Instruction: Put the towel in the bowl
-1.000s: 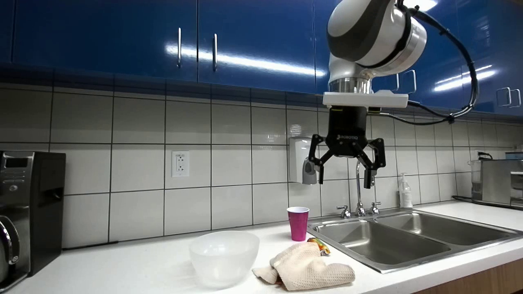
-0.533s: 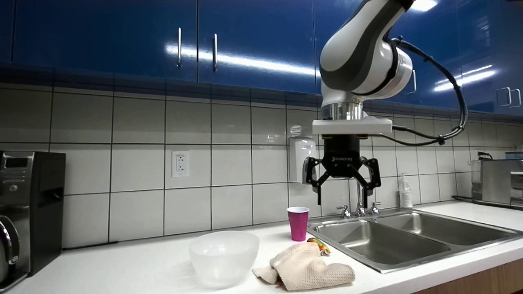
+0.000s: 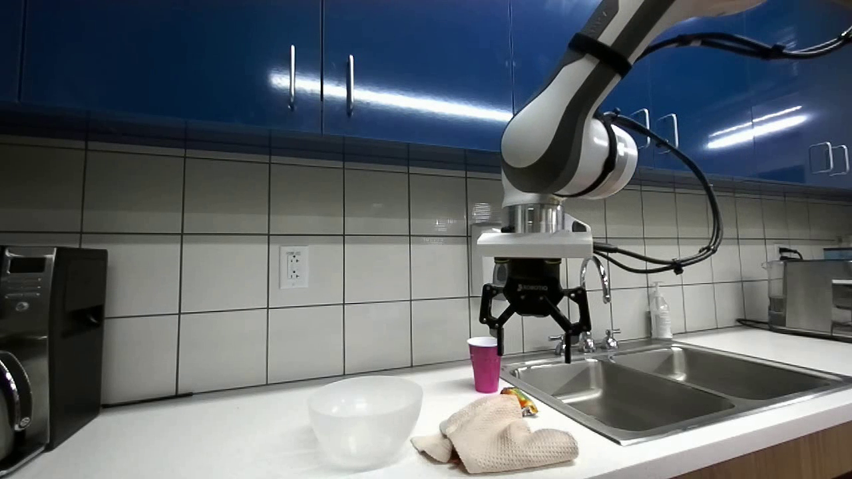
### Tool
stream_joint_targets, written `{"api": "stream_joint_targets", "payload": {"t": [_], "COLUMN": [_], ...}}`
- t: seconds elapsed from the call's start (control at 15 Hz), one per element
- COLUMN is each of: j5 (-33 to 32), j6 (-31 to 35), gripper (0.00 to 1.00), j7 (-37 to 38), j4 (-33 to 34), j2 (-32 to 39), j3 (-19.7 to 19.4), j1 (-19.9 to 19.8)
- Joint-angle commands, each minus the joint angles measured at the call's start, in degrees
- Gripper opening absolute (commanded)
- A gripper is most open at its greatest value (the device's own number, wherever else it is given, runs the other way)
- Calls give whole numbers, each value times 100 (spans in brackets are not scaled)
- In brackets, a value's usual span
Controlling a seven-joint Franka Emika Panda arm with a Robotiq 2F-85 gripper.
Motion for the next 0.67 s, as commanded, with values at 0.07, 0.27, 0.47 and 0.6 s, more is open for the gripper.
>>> {"api": "stream_joint_targets", "payload": {"t": [0.07, 0.27, 0.47, 0.6], "j5": [-652, -1079, -1343, -1398], "j6": [194, 219, 245, 276], "gripper": [100, 100, 100, 100], "j7": [863, 1364, 1712, 1843], "j4": [555, 835, 1085, 1236], "j2": [732, 1143, 1501, 1704], "j3": [-121, -293, -508, -642], "j1": [134, 244, 408, 521]}}
